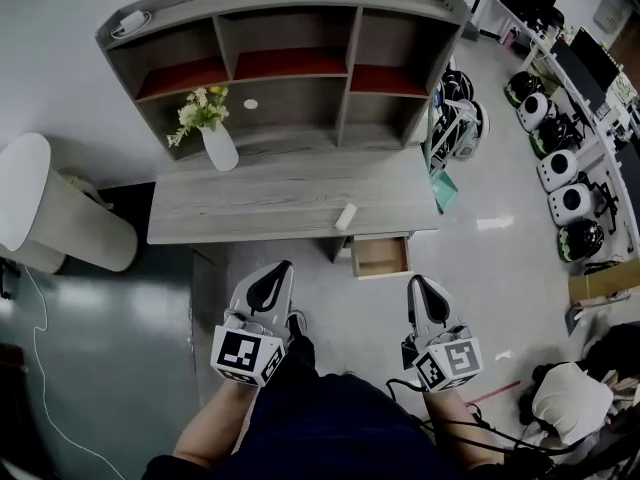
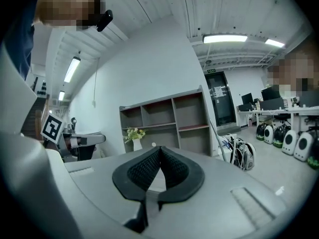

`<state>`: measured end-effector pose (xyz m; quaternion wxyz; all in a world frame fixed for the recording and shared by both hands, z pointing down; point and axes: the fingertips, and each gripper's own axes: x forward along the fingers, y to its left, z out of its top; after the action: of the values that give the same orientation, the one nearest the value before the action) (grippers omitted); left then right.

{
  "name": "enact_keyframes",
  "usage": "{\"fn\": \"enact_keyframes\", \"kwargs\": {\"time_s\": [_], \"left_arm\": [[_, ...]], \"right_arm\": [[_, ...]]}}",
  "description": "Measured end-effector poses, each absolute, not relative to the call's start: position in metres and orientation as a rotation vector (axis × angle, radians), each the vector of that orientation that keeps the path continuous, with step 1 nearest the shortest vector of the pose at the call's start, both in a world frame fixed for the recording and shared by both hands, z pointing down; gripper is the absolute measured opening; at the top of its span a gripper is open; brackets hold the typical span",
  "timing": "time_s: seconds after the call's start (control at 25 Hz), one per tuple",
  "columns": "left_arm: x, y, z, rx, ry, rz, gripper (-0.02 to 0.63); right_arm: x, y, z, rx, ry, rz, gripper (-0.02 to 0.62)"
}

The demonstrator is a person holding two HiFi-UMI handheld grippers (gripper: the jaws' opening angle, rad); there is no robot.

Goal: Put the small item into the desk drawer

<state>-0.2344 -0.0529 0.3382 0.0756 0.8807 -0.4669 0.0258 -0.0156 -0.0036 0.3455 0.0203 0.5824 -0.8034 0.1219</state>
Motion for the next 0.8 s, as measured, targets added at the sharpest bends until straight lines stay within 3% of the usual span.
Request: {"fn": "enact_keyframes", "kwargs": {"time_s": [0.36,0.8], "left_arm": [[-0.266,-0.150,0.365,2.647,-1.263,0.098,0.009],[-0.235,-0.206,0.408,2.675,-1.066,0.176,0.009]], "right_arm": [[-0.047,-0.070,0.363,1.892,-2.340,0.443,0.006],[-0.031,-0.091,0.376,2.044,-2.173,0.495,0.006]]}}
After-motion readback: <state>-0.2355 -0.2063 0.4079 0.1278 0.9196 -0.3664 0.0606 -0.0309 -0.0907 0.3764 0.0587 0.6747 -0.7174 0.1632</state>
